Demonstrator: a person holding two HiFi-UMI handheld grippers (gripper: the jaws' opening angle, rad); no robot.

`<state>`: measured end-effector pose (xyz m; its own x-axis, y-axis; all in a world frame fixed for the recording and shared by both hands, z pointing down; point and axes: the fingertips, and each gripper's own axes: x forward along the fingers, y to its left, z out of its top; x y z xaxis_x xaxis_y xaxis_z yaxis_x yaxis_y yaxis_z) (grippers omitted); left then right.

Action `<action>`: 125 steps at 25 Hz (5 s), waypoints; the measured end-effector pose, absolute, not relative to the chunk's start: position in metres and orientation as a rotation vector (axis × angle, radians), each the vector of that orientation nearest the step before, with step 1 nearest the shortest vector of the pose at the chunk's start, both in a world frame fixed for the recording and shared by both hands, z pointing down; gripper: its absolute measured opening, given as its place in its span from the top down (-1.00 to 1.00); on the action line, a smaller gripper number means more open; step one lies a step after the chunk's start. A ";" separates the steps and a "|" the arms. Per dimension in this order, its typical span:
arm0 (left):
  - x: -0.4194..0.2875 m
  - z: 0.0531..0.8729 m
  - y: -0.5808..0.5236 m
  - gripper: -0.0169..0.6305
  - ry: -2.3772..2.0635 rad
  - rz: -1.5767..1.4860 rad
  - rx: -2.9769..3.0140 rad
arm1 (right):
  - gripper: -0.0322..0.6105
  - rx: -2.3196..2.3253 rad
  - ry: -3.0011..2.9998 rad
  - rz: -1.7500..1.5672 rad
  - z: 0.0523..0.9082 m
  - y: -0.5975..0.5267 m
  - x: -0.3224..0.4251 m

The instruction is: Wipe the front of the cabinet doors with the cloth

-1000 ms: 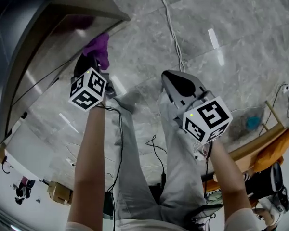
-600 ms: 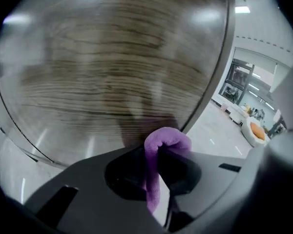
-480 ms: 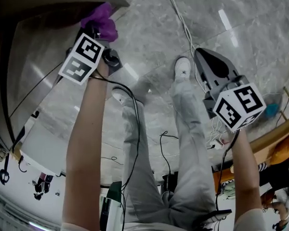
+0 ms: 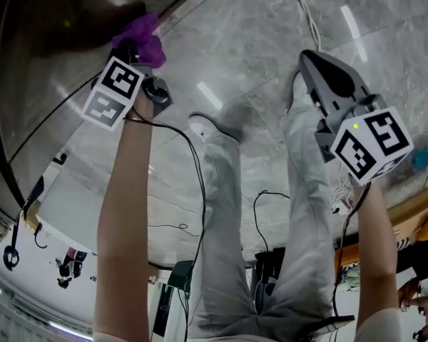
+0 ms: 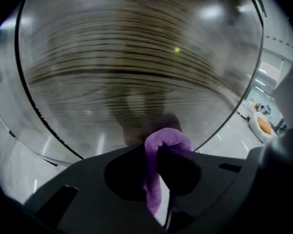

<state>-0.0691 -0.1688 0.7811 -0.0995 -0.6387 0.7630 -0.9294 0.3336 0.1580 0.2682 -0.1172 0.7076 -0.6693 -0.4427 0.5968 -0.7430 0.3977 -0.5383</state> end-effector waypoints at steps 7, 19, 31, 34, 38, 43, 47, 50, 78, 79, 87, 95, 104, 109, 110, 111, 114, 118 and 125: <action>-0.137 0.784 -0.127 0.79 -1.841 0.605 1.362 | 0.82 0.995 -2.308 1.187 0.712 -0.095 0.218; -0.157 0.787 -0.092 0.79 -1.930 0.740 1.194 | 0.82 0.969 -2.322 1.216 0.700 -0.114 0.243; 0.042 0.827 -0.204 0.79 -1.736 0.677 1.359 | 0.82 0.947 -2.314 1.219 0.683 -0.148 0.332; 0.072 0.847 -0.232 0.79 -1.701 0.686 1.407 | 0.82 1.010 -2.300 1.212 0.692 -0.160 0.356; 0.083 0.879 -0.242 0.79 -1.677 0.718 1.438 | 0.82 1.124 -2.241 1.235 0.714 -0.152 0.382; 0.052 0.903 -0.247 0.79 -1.687 0.713 1.467 | 0.82 1.155 -2.182 1.194 0.745 -0.127 0.387; 0.028 0.907 -0.232 0.79 -1.645 0.757 1.547 | 0.82 1.168 -2.167 1.170 0.758 -0.113 0.375; -0.009 0.909 -0.208 0.79 -1.658 0.745 1.504 | 0.82 1.172 -2.173 1.175 0.761 -0.103 0.348; -0.229 0.757 -0.008 0.79 -1.776 0.475 1.350 | 0.82 1.093 -2.235 1.097 0.639 -0.038 0.177; -0.221 0.737 -0.008 0.79 -1.745 0.511 1.444 | 0.82 1.123 -2.231 1.101 0.626 -0.036 0.176; -0.145 0.504 0.012 0.79 -1.594 0.354 1.974 | 0.82 1.276 -2.229 1.009 0.464 0.000 0.192; -0.126 0.246 0.042 0.79 -1.571 0.110 2.268 | 0.82 1.431 -2.494 0.794 0.216 0.046 0.185; -0.072 0.069 0.081 0.79 -1.662 -0.031 2.467 | 0.82 1.511 -2.694 0.687 0.076 0.108 0.210; -0.042 0.041 0.115 0.79 -1.792 -0.133 2.334 | 0.82 1.464 -2.797 0.620 0.046 0.120 0.243; -0.033 0.038 0.123 0.79 -1.814 -0.150 2.310 | 0.82 1.439 -2.821 0.604 0.039 0.125 0.248; -0.024 0.034 0.131 0.79 -1.834 -0.172 2.288 | 0.82 1.410 -2.848 0.590 0.033 0.130 0.252; -0.001 0.017 0.157 0.79 -1.880 -0.240 2.238 | 0.82 1.305 -2.925 0.560 0.023 0.145 0.255; 0.002 -0.006 0.183 0.79 -1.954 -0.218 2.281 | 0.82 1.175 -3.005 0.524 0.014 0.152 0.238; -0.054 -0.020 0.248 0.79 -2.102 -0.160 2.228 | 0.82 1.041 -3.037 0.459 -0.008 0.176 0.174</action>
